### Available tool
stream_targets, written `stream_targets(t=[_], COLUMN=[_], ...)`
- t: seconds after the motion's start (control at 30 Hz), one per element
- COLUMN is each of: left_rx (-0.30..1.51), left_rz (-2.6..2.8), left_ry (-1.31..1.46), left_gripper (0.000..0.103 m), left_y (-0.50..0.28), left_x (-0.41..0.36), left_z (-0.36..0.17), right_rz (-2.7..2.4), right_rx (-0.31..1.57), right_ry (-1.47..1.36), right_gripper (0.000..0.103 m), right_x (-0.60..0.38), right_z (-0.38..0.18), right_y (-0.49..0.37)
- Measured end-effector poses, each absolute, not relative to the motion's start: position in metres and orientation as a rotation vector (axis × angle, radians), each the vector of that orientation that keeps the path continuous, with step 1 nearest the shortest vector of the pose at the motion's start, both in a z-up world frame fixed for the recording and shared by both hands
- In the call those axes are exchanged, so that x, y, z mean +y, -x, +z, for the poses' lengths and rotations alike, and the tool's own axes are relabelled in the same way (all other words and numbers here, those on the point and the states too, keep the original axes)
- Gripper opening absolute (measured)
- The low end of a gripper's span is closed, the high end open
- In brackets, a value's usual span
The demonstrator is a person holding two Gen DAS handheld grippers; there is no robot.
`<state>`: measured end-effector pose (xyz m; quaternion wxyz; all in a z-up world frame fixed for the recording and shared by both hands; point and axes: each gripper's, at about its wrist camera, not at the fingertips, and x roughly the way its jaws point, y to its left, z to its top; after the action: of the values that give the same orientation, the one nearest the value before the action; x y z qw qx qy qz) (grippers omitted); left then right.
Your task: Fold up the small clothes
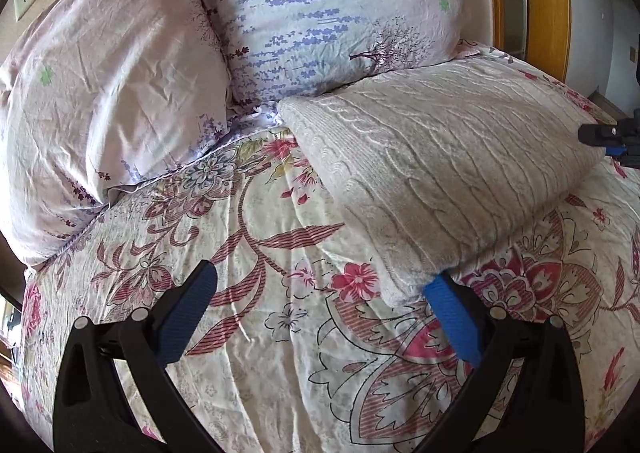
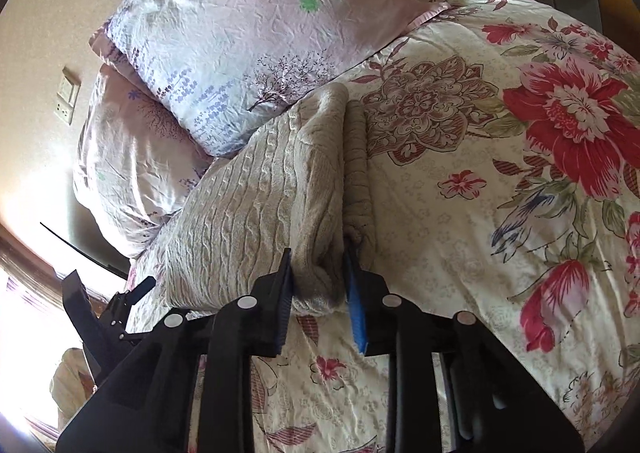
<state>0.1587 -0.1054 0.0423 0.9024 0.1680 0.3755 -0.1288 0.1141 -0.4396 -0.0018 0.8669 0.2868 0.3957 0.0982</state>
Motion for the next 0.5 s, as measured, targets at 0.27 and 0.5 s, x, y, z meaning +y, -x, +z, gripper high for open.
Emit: stream_targets(t=[0.27,0.5], left_rx=[0.882,0.895], left_rz=[-0.267,-0.272], left_ry=[-0.214,-0.210], left_gripper=[0.101,0.101], left_y=[-0.175,-0.177], left_x=[-0.087,-0.087], left_z=[0.033,0.031], right_rz=[0.184,0.190], right_rx=[0.849,0.865], right_ry=[-0.606,-0.647], right_gripper=[0.018,0.022], right_x=[-0.438,-0.443], right_z=[-0.016,-0.024], right_y=[-0.109,-0.112])
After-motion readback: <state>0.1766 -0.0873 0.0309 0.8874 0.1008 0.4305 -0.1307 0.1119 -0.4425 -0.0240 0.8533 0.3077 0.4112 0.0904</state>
